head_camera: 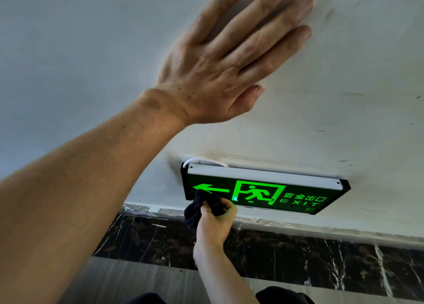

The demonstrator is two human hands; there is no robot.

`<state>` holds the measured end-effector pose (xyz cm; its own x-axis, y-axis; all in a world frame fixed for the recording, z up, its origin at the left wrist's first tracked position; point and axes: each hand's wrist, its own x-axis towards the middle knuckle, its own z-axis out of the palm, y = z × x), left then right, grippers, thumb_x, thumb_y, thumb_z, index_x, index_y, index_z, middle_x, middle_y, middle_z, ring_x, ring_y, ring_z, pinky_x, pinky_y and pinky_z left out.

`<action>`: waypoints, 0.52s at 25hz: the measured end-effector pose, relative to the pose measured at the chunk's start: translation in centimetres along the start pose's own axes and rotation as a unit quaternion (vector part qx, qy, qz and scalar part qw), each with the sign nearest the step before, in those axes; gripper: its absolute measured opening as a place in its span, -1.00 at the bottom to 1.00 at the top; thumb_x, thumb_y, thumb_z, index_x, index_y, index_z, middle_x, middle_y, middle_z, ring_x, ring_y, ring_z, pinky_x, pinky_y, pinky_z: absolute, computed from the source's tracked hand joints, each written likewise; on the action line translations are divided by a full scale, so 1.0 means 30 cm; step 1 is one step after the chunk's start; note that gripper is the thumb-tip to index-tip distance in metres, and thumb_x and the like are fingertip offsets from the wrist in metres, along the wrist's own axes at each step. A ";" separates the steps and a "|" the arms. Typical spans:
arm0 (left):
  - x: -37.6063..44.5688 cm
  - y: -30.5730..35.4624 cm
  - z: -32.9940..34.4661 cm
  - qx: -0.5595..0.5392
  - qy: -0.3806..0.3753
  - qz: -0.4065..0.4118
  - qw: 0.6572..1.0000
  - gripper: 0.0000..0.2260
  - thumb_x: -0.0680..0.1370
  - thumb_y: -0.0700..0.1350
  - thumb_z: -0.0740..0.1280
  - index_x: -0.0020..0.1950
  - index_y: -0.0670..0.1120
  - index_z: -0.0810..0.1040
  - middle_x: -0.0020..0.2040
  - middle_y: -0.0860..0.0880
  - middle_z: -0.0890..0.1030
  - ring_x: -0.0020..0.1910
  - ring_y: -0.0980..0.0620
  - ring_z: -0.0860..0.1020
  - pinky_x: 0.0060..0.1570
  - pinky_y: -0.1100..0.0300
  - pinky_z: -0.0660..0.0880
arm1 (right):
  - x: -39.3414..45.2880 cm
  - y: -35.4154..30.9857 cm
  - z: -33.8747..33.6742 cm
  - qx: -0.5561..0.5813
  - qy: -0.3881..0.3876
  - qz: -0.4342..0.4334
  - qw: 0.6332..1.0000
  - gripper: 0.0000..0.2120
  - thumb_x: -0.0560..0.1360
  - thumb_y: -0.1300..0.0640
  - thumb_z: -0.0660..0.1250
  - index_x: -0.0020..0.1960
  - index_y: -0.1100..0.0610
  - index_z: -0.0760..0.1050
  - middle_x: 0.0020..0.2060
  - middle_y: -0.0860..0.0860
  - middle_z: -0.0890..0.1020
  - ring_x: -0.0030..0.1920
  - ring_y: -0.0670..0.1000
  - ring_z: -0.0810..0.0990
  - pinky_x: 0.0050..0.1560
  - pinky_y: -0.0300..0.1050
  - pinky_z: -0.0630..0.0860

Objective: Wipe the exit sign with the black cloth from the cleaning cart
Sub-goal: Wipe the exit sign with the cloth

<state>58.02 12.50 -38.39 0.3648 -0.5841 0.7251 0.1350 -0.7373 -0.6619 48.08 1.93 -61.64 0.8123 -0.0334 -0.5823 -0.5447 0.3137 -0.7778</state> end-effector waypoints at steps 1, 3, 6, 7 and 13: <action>-0.002 -0.002 0.000 0.001 0.000 -0.001 1.000 -0.37 0.56 0.07 0.23 0.60 -0.10 0.26 0.54 -0.11 0.29 0.52 -0.18 0.28 0.54 -0.14 0.04 | 0.011 -0.004 -0.017 0.002 0.003 -0.006 1.000 -0.68 0.46 0.38 0.38 0.00 0.00 0.41 -0.01 0.06 0.61 -0.08 0.01 0.62 -0.13 -0.11 0.58; -0.004 -0.003 0.002 0.000 0.000 -0.004 1.000 -0.39 0.57 0.07 0.22 0.60 -0.09 0.27 0.54 -0.10 0.30 0.51 -0.17 0.30 0.53 -0.14 0.06 | 0.031 -0.015 -0.053 0.001 0.009 -0.016 1.000 -0.69 0.46 0.36 0.40 0.00 0.00 0.41 -0.03 0.06 0.62 -0.09 0.01 0.62 -0.15 -0.12 0.54; -0.006 0.001 0.001 0.000 -0.003 -0.001 1.000 -0.40 0.59 0.08 0.20 0.61 -0.08 0.27 0.54 -0.10 0.29 0.51 -0.16 0.30 0.53 -0.13 0.05 | 0.062 -0.042 -0.102 0.023 0.026 -0.033 0.999 -0.69 0.44 0.35 0.43 -0.03 -0.01 0.44 -0.05 0.07 0.63 -0.13 0.00 0.62 -0.22 -0.20 0.53; -0.006 0.000 0.001 0.002 -0.004 0.000 1.000 -0.40 0.58 0.08 0.21 0.61 -0.08 0.26 0.54 -0.10 0.29 0.52 -0.16 0.29 0.53 -0.13 0.05 | 0.074 -0.057 -0.120 0.036 0.031 -0.039 0.998 -0.69 0.43 0.36 0.44 -0.04 0.00 0.45 -0.04 0.08 0.62 -0.13 0.00 0.63 -0.25 -0.22 0.55; -0.013 -0.002 0.000 0.015 0.003 -0.003 1.000 -0.39 0.59 0.08 0.19 0.63 -0.10 0.25 0.56 -0.12 0.29 0.55 -0.18 0.24 0.57 -0.12 0.00 | 0.152 -0.156 -0.264 0.052 0.068 -0.081 0.993 -0.68 0.43 0.35 0.45 -0.04 -0.03 0.49 0.00 0.05 0.62 -0.05 0.02 0.63 -0.10 -0.11 0.57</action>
<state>57.86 12.77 -38.65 0.3592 -0.5819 0.7296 0.1638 -0.7303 -0.6632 52.67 -7.20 -62.53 0.8482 -0.2165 -0.4834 -0.3791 0.3891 -0.8396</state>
